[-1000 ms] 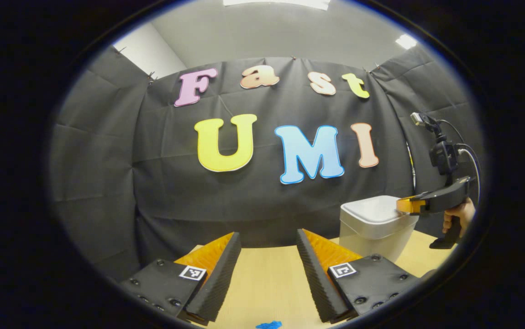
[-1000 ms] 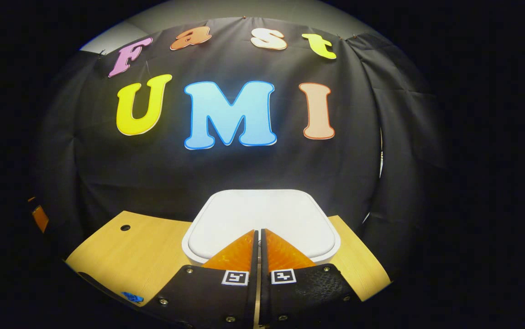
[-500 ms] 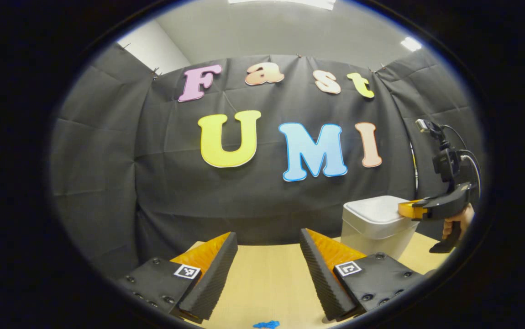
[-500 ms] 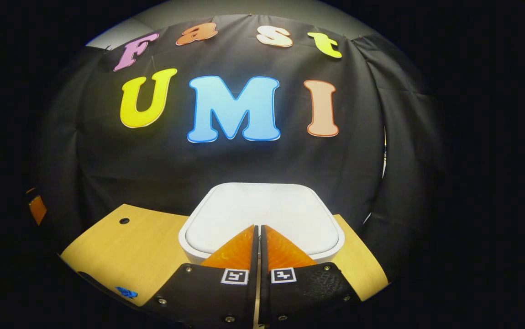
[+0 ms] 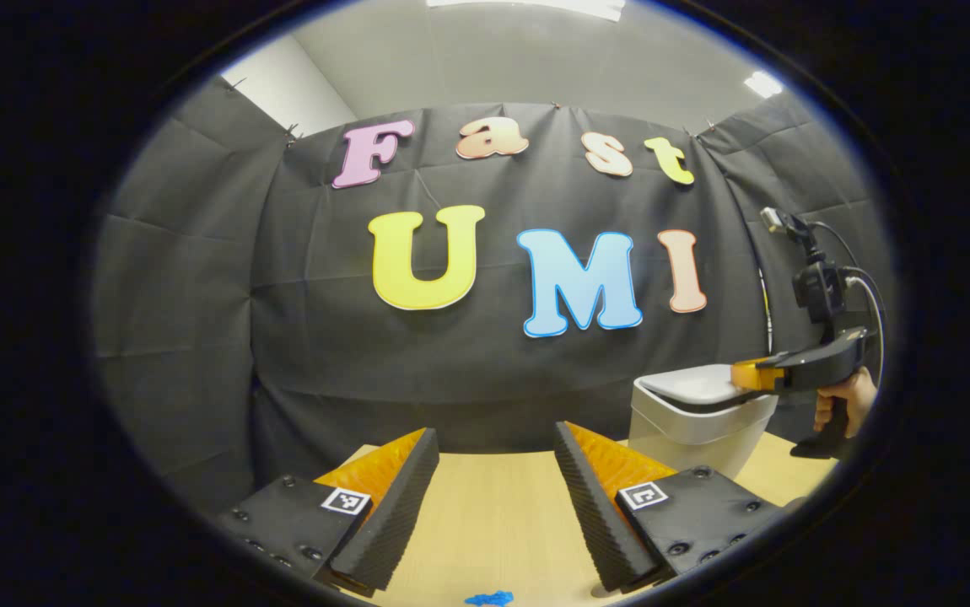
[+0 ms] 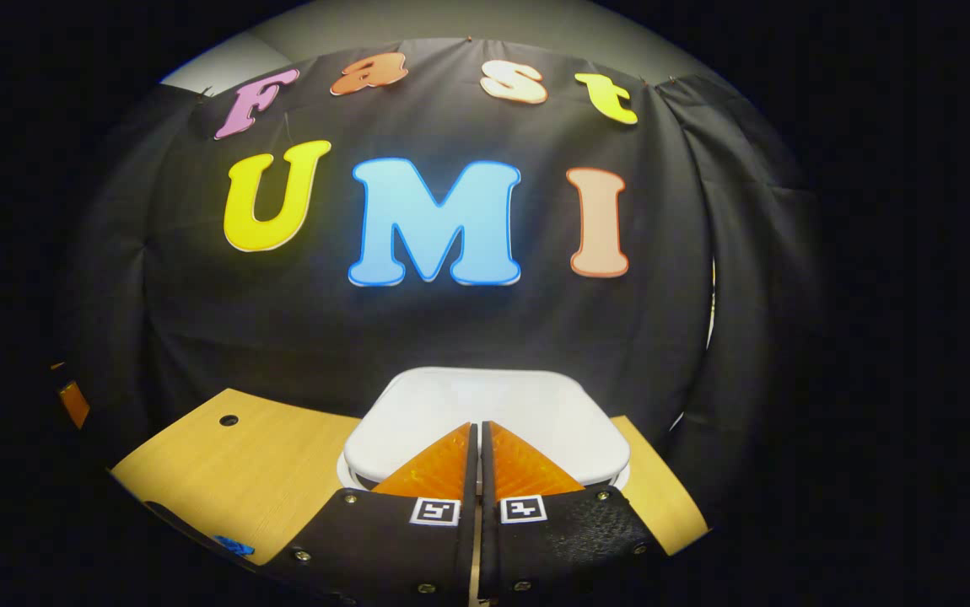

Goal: Press the lid of the desktop garbage bin to open it, pick up the crumpled paper on the desktop and throw it into the bin, then pick up the pop can on the desktop and drop it into the bin, and finally close the garbage bin lid.

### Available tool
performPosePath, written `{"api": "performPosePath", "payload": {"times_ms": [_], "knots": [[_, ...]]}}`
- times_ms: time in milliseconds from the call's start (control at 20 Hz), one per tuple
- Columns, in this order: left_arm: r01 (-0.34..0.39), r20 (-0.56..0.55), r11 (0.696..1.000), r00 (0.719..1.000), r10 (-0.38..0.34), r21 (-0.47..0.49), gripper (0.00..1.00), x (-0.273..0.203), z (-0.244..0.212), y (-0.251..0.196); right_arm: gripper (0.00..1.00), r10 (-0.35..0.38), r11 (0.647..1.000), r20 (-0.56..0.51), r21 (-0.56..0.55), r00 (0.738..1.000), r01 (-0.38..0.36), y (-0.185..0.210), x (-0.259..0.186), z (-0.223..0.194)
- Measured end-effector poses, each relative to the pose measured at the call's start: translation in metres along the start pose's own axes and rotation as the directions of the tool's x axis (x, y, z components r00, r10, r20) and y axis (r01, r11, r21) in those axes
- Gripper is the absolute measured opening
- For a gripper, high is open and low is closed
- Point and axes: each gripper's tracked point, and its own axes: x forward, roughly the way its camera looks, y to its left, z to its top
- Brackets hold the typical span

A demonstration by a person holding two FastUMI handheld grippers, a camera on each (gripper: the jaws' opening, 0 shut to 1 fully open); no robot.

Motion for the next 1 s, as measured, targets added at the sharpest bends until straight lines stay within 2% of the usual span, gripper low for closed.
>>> {"api": "performPosePath", "payload": {"times_ms": [100,350,550,600,650,800,850,900,1000], "knots": [[-0.005,0.000,1.000,1.000,0.005,-0.003,0.92,0.000,0.001,0.002,0.03,-0.012,1.000,0.049,-0.019,0.999,0.013,0.000,0.004,0.023],[-0.015,0.004,1.000,1.000,0.015,-0.011,0.92,-0.001,0.003,0.007,0.03,-0.024,1.000,0.153,0.022,0.988,0.021,0.000,-0.008,0.060],[-0.013,-0.005,1.000,1.000,0.013,-0.027,0.92,-0.001,-0.002,0.009,0.03,-0.010,1.000,0.162,0.014,0.987,0.008,0.007,-0.022,0.065],[-0.014,-0.008,0.999,1.000,0.013,-0.033,0.99,-0.001,-0.004,0.010,0.03,-0.010,1.000,0.166,0.007,0.986,0.009,0.008,-0.026,0.065],[-0.014,-0.012,0.999,1.000,0.014,-0.038,0.92,-0.001,-0.005,0.011,0.03,-0.008,1.000,0.167,0.001,0.986,0.008,0.009,-0.031,0.065],[-0.025,-0.027,0.998,0.999,0.023,-0.053,0.92,-0.002,-0.011,0.019,0.03,0.000,1.000,0.190,0.010,0.982,-0.002,0.015,-0.048,0.070],[-0.031,-0.033,0.998,0.999,0.029,-0.060,0.99,-0.002,-0.014,0.022,0.04,0.006,1.000,0.198,0.009,0.980,-0.007,0.017,-0.052,0.070],[-0.038,-0.040,0.997,0.999,0.035,-0.066,0.92,-0.004,-0.018,0.028,0.04,0.016,1.000,0.207,0.004,0.978,-0.018,0.021,-0.058,0.069],[-0.054,-0.056,0.996,0.997,0.050,-0.069,0.92,-0.006,-0.027,0.037,0.05,0.036,0.999,0.212,-0.009,0.977,-0.035,0.028,-0.066,0.066]]}}
